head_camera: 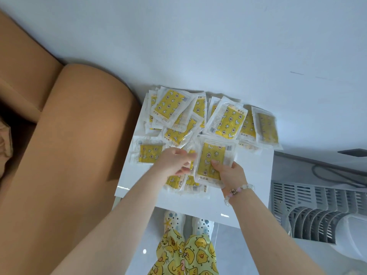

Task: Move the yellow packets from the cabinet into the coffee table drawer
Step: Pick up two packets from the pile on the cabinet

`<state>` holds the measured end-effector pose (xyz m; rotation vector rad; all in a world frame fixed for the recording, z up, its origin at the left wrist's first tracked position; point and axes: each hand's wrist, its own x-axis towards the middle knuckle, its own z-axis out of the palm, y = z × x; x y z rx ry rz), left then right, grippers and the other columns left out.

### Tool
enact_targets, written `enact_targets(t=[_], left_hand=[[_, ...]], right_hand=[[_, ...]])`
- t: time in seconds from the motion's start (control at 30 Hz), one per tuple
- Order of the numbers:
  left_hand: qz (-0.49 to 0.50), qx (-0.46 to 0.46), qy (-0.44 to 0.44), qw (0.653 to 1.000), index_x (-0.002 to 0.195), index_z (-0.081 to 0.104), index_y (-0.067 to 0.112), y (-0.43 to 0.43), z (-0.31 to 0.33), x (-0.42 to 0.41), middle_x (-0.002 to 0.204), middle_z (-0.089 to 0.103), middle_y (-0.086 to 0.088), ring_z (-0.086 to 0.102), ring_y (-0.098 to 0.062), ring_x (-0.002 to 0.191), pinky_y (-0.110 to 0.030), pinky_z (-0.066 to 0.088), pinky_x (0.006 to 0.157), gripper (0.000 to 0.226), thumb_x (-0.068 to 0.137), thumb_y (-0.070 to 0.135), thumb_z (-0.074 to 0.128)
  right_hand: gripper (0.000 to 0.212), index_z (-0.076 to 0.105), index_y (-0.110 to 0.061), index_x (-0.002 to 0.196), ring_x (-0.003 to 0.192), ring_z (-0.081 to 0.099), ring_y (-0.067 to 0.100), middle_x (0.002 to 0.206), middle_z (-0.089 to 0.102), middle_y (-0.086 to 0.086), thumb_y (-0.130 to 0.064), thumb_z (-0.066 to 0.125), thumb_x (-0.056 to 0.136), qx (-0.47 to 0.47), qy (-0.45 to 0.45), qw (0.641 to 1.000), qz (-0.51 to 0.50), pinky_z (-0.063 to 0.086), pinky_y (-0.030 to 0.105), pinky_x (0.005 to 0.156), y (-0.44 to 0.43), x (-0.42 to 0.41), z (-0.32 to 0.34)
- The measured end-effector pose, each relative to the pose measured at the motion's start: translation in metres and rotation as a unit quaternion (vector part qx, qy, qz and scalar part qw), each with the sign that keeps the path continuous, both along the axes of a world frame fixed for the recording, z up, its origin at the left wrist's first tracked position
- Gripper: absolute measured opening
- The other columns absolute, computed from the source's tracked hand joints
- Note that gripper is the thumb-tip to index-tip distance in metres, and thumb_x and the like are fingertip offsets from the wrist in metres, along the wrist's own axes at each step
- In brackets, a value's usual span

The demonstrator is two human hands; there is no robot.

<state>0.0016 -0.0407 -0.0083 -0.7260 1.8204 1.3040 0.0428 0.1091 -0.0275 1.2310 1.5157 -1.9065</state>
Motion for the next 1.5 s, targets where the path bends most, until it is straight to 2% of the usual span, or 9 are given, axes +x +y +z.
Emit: enact_targets(t=[0.2,0.4,0.53,0.7,1.03,1.13,1.23,1.37,1.5], left_hand=[[0.099,-0.256,0.048,0.960,0.126,0.050,0.006,-0.069,-0.042,0.002,0.120,0.058,-0.007,0.057,-0.026,0.106,-0.026,0.040,0.074,0.041,0.086,0.006,0.059],[0.240,-0.125,-0.155,0.950,0.107,0.051,0.010,-0.071,-0.059,-0.011,0.088,0.058,-0.008,0.063,-0.019,0.086,-0.031,0.055,0.084,0.043,0.087,0.046,0.062],[0.307,-0.138,-0.171,0.926,0.108,0.058,0.012,-0.067,-0.072,-0.015,0.070,0.050,-0.002,0.048,-0.011,0.058,-0.021,0.046,0.060,0.044,0.083,0.047,0.067],[0.379,-0.100,-0.165,0.905,0.111,0.055,0.012,-0.068,-0.084,-0.013,0.095,0.059,-0.004,0.059,-0.015,0.080,-0.024,0.052,0.066,0.034,0.086,0.030,0.069],[0.197,-0.247,-0.014,0.948,0.104,0.063,0.003,-0.106,-0.096,-0.008,0.103,0.067,-0.009,0.064,-0.026,0.093,-0.033,0.050,0.081,0.031,0.082,0.021,0.074],[0.257,-0.205,0.076,0.941,0.112,0.059,0.004,-0.109,-0.084,-0.012,0.111,0.067,-0.010,0.065,-0.025,0.096,-0.035,0.052,0.082,0.036,0.082,0.017,0.074],[0.292,-0.144,0.140,0.935,0.113,0.054,0.007,-0.093,-0.059,-0.021,0.115,0.065,-0.010,0.065,-0.026,0.101,-0.039,0.053,0.087,0.039,0.081,0.015,0.074],[0.242,-0.044,0.189,0.951,0.110,0.052,0.010,-0.052,-0.015,-0.035,0.099,0.065,-0.001,0.064,-0.011,0.077,-0.018,0.052,0.062,0.032,0.083,0.011,0.070],[0.094,0.039,0.148,0.984,0.111,0.050,0.017,-0.009,0.013,-0.034,0.098,0.067,0.002,0.063,-0.003,0.072,-0.017,0.045,0.058,0.034,0.084,0.015,0.070]], right_hand=[[0.012,0.061,-0.016,0.084,0.097,0.065,0.030,0.089,0.067,0.002,-0.005,0.064,0.087,-0.004,0.006,1.000,-0.010,0.048,0.049,0.096,0.008,0.002,-0.001],[0.011,0.061,-0.018,0.081,0.100,0.064,0.033,0.089,0.067,0.004,-0.009,0.065,0.087,0.028,-0.018,0.999,-0.005,0.046,0.056,0.095,0.018,0.008,-0.012],[0.007,0.062,-0.015,0.085,0.101,0.064,0.035,0.093,0.067,0.007,-0.010,0.066,0.086,0.020,-0.039,0.999,-0.001,0.045,0.059,0.094,0.017,0.014,-0.013],[0.008,0.062,-0.015,0.085,0.096,0.065,0.029,0.094,0.068,0.006,-0.008,0.066,0.086,0.020,-0.036,0.999,0.003,0.048,0.050,0.096,0.024,0.010,-0.009],[0.007,0.063,-0.015,0.086,0.100,0.065,0.032,0.097,0.069,0.007,-0.011,0.068,0.084,0.011,-0.036,0.999,0.010,0.045,0.060,0.094,0.023,0.000,-0.009],[0.005,0.062,-0.013,0.087,0.096,0.066,0.029,0.094,0.068,0.006,-0.010,0.066,0.086,0.003,-0.038,0.999,-0.010,0.048,0.052,0.095,0.025,-0.002,-0.010],[0.003,0.062,-0.010,0.090,0.080,0.064,0.022,0.084,0.066,0.002,-0.012,0.060,0.089,0.007,-0.056,0.998,-0.024,0.057,0.030,0.073,0.026,-0.007,-0.012],[0.017,0.066,-0.009,0.094,0.098,0.064,0.031,0.095,0.068,0.008,-0.014,0.050,0.093,-0.035,-0.051,0.998,-0.024,0.047,0.051,0.097,0.021,-0.014,-0.013],[0.027,0.063,-0.008,0.107,0.108,0.060,0.031,0.109,0.065,0.010,-0.019,0.039,0.100,-0.112,-0.024,0.993,-0.033,0.044,0.048,0.100,0.020,-0.019,0.000]])
